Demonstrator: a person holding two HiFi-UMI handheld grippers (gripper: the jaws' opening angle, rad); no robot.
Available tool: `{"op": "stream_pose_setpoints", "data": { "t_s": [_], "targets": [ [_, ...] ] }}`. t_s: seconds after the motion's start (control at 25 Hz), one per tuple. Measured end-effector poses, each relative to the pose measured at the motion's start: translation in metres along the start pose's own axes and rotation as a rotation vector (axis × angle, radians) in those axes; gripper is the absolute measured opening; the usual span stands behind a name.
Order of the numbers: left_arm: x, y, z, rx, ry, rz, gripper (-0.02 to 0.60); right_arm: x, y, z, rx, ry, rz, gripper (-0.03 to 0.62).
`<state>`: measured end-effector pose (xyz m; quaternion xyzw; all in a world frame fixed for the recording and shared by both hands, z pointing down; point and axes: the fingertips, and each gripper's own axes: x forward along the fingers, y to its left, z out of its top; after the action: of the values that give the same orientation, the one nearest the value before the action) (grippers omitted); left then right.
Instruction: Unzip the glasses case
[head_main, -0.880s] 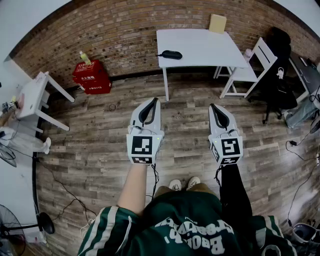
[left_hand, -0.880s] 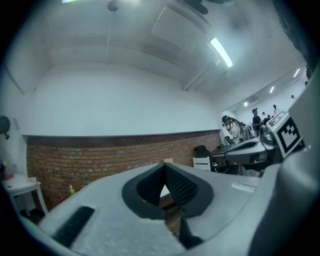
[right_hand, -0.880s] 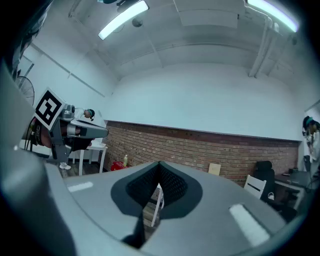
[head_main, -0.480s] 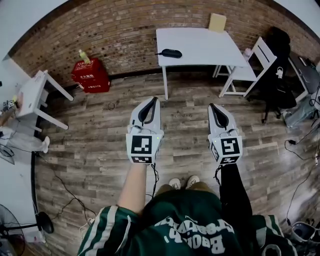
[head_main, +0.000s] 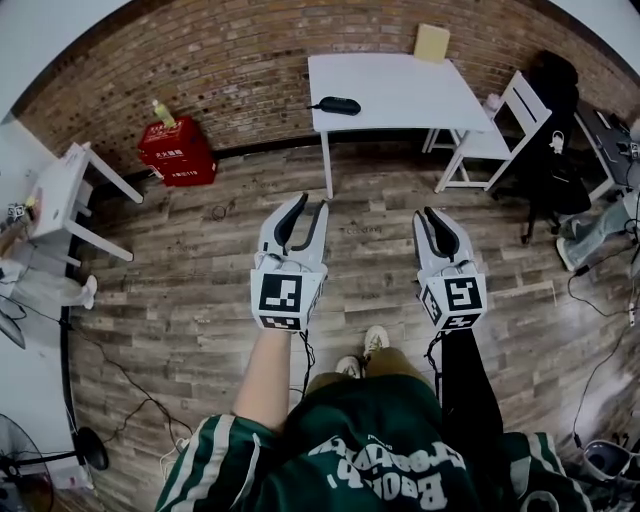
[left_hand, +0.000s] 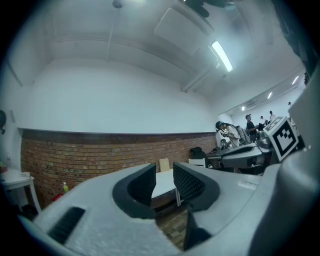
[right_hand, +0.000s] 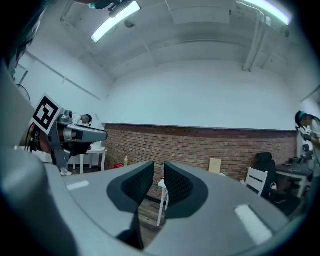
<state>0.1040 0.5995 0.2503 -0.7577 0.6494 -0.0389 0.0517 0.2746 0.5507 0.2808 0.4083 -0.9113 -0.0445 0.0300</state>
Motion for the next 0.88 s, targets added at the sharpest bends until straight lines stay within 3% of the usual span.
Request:
{"op": "stream_pose_setpoints", "data": {
  "t_s": [0.16,0.36,0.88],
  "targets": [
    [0.015,-0.006,-0.001,-0.039,-0.032,-0.033,0.135,0.009,-0.01,-0.009,0.014,0.01,0.001,0.098],
    [0.043,0.009,-0.011,-0.034,-0.019,-0.011,0.147,0.04,-0.024,-0.022,0.032,0.016,0.012,0.114],
    [0.179,0.062,-0.035,-0.022,0.05,0.027,0.147,0.189,-0.096,-0.042,0.079,0.027,0.092,0.126]
  ]
}}
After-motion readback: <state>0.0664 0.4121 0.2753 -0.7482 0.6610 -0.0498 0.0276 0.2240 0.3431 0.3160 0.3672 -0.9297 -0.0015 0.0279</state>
